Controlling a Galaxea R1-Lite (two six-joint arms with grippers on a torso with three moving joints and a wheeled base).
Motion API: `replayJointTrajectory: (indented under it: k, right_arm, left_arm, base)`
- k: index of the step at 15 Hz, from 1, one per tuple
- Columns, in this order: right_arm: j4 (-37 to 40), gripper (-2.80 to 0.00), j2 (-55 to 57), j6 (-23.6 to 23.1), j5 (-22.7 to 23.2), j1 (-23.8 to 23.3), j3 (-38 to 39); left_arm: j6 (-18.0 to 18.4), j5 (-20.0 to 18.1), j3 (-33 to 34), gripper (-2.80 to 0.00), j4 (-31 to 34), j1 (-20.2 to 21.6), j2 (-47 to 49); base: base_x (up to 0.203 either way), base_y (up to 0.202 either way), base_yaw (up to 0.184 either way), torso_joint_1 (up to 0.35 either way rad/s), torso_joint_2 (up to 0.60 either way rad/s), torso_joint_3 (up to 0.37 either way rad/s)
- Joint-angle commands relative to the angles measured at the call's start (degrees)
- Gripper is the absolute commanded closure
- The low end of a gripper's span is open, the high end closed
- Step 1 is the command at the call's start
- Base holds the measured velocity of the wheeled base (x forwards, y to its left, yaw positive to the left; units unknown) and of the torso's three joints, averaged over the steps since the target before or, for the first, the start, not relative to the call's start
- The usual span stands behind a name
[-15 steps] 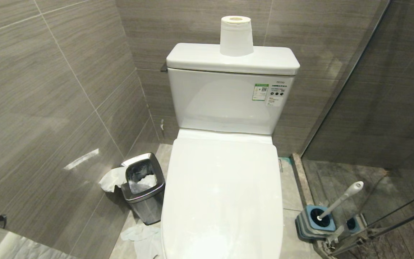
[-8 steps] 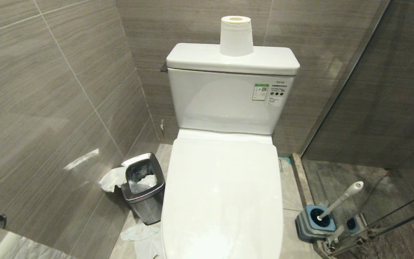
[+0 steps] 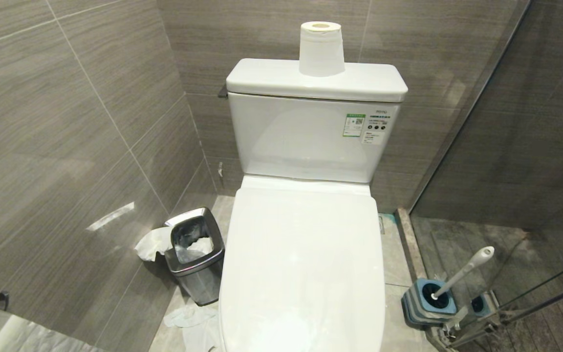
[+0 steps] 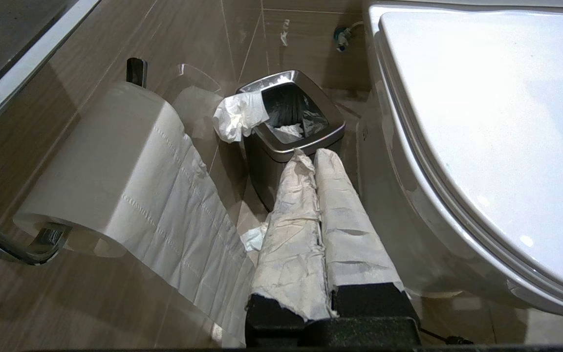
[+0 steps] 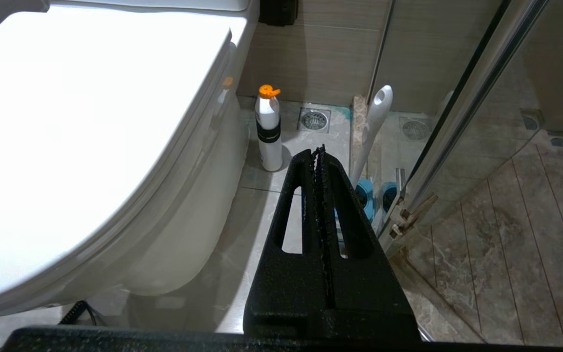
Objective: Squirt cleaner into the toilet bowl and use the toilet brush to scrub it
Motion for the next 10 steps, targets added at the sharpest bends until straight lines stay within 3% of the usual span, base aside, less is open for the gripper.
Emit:
replayJointTrajectory:
  k: [1,10]
  right_arm:
    - [0.0,0.0,0.0,0.0,0.0,0.0,0.0]
    - [0.0,0.0,0.1,0.2,0.0,0.1,0.0]
  left_arm:
    - [0.0,0.0,0.1,0.0,0.0,0.0,0.1]
    - [0.0,0.0,0.1,0.0,0.0,0.0,0.1]
  base:
    - [0.0,0.0,0.0,0.0,0.0,0.0]
    - [0.0,0.0,0.0,0.0,0.0,0.0]
